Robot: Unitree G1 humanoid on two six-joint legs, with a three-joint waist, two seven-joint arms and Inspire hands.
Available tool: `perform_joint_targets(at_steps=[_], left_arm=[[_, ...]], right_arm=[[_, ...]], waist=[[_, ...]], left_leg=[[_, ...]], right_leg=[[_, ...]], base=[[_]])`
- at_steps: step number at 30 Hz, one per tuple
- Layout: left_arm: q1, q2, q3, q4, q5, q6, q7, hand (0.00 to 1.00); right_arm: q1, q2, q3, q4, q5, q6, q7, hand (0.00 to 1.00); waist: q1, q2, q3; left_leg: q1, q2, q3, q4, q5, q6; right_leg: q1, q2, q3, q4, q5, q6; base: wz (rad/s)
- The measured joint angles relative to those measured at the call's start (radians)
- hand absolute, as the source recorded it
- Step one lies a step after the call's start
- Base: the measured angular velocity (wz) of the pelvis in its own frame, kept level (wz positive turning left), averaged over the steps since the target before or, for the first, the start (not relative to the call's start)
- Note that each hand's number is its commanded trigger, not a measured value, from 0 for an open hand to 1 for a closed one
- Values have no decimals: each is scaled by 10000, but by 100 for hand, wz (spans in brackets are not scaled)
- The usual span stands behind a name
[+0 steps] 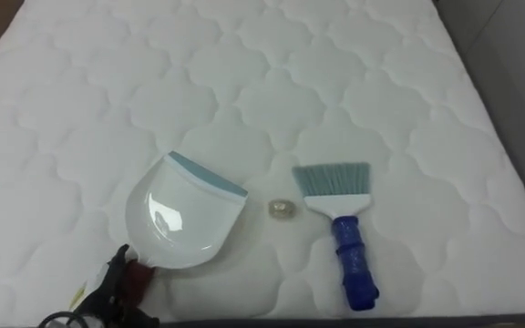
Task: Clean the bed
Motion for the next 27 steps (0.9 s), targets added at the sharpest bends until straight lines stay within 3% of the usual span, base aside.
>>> perform_joint_targets(at_steps=[4, 7, 16, 27], left_arm=[[-125, -6, -3, 178, -9, -17, 3, 0], [-160, -54, -3, 178, -6, -17, 3, 0], [-506, -132, 12, 734, 80, -47, 86, 0], [-617, -166, -80, 954, 78, -85, 783, 0]], right_arm=[[-24, -22, -2, 3, 7, -15, -128, 0], [-126, -37, -2, 46, 34, -14, -252, 0], [-254, -33, 19, 148, 79, -11, -346, 0], [-262, -24, 314, 129, 438, -6, -361, 0]], waist=[[-3, 84, 22], [-12, 128, -5], [-11, 122, -7], [-25, 18, -22]], left_leg=[[-37, 4, 1, -1, 0, 0], [-236, 1, 2, 20, 19, 5], [-448, 17, -20, 6, 40, 2], [-535, 22, -24, -11, 53, -1]], right_leg=[[-38, 3, -5, 1, 0, -1], [-270, -2, -5, 67, 1, -2], [-486, -6, -40, 56, 6, -10], [-570, -5, -45, 60, 11, -18]], base=[[0], [0], [0], [0]])
